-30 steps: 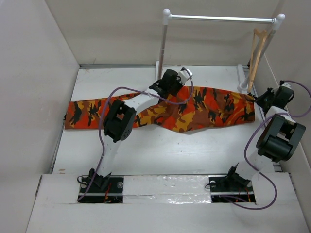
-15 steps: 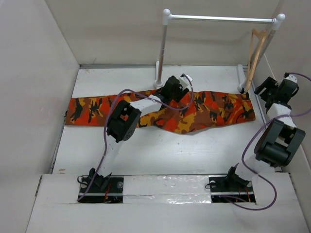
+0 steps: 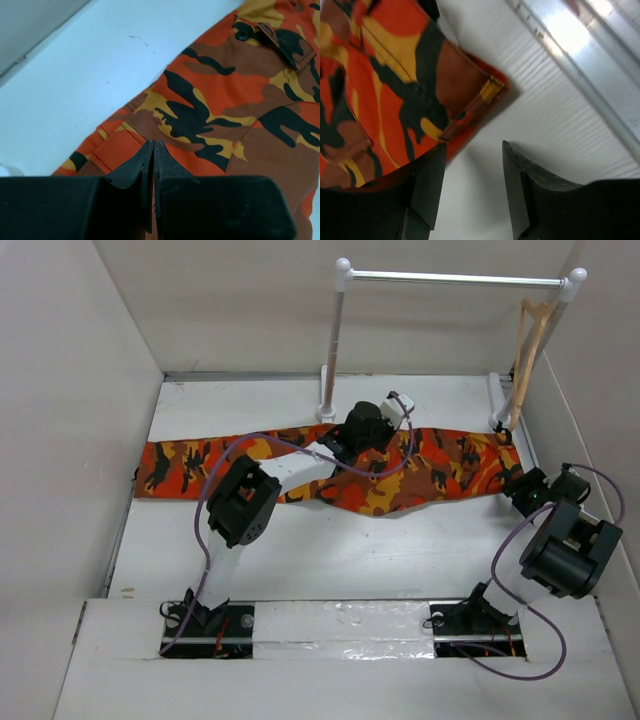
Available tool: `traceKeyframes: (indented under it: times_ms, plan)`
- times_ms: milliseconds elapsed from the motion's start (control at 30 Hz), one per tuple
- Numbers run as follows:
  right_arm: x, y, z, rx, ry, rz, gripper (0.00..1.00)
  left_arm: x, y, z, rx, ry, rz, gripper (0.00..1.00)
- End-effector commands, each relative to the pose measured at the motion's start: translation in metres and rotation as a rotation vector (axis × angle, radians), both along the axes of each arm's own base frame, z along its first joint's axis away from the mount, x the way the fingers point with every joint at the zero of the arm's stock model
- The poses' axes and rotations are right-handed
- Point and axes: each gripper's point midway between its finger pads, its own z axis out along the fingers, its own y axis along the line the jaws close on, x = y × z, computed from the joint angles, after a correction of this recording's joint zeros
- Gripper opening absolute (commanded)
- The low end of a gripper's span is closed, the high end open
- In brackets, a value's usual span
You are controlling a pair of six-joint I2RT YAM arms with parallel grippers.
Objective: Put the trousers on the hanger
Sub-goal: Fold the trousers at the center of the board.
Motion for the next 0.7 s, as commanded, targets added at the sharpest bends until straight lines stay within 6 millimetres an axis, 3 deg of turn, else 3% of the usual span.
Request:
traceKeyframes:
  times_ms: [0, 33, 133, 200, 400, 500, 533, 567, 600, 633, 667]
  plan:
    - [0.021, 0.002, 0.027, -0.026, -0.144, 0.05, 0.63, -0.006, -0.006, 0.011, -0.101, 0.046, -0.029, 0.0]
    - [0.02, 0.004, 0.023, -0.018, -0.142, 0.054, 0.69, -0.006, -0.007, 0.011, -0.105, 0.049, -0.034, 0.0]
    - [0.026, 0.01, 0.014, 0.028, -0.143, 0.064, 0.72, -0.011, -0.011, 0.013, -0.109, 0.05, -0.047, 0.0]
    - [0.035, 0.018, 0.004, 0.073, -0.142, 0.072, 0.72, -0.012, -0.011, 0.014, -0.11, 0.051, -0.047, 0.0]
    - [0.054, 0.026, 0.004, 0.134, -0.207, 0.033, 0.66, -0.011, -0.01, 0.014, -0.108, 0.039, -0.043, 0.0]
    - [0.058, 0.028, 0.008, 0.142, -0.26, 0.005, 0.3, -0.01, -0.01, 0.012, -0.105, 0.043, -0.04, 0.0]
    - [0.058, 0.028, 0.014, 0.137, -0.289, -0.002, 0.11, -0.01, -0.009, 0.012, -0.106, 0.043, -0.036, 0.0]
    - [0.061, 0.025, 0.025, 0.107, -0.344, -0.001, 0.05, -0.01, -0.008, 0.01, -0.104, 0.046, -0.033, 0.0]
    - [0.054, 0.029, 0.023, 0.116, -0.344, -0.014, 0.0, -0.01, -0.008, 0.01, -0.104, 0.044, -0.029, 0.0]
    - [0.052, 0.028, 0.027, 0.103, -0.357, -0.02, 0.0, -0.009, -0.008, 0.012, -0.112, 0.048, -0.023, 0.0]
    - [0.05, 0.023, 0.046, 0.066, -0.402, -0.027, 0.0, -0.009, -0.008, 0.012, -0.114, 0.051, -0.02, 0.0]
